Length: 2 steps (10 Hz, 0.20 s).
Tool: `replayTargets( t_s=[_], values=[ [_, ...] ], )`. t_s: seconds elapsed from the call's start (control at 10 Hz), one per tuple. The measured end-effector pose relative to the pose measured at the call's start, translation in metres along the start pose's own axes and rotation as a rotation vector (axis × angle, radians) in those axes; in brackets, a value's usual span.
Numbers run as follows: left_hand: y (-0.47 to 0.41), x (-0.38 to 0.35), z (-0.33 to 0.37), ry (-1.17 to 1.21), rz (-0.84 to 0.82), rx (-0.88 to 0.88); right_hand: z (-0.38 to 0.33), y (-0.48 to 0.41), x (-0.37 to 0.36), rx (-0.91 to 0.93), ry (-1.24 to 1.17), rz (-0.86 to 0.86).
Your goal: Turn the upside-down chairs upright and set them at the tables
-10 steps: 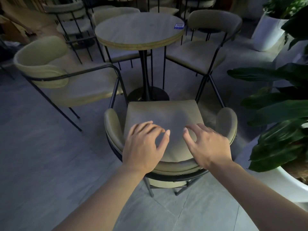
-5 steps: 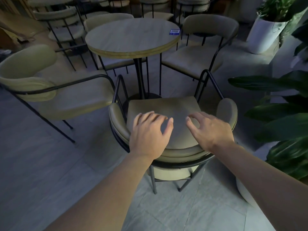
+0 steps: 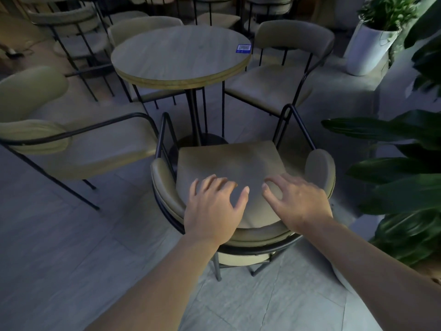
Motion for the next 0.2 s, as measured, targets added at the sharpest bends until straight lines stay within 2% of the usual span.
replayTargets(
  t_s=[0.1,0.2],
  values=[
    [-0.0035,0.0007,-0.0009,0.033,-0.045,0.007,-0.0008,-0.0040,0.0024,-0.026,0.009,0.007],
    [-0.0012,0.0029,-0.0054,0.162,-0.090,0.038,-0.0008,-0.0013,0.0104,-0.058,-0.122,0.030]
  ],
)
Point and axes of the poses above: each hand's wrist, its own y-axis away from the middle knuckle, its own x-axis out of the back of the hand, z = x × y, the point moved 6 cm from there along -y, towards the middle knuckle, and after that the axes turned 7 degrees about y, right-handed, at the moved point
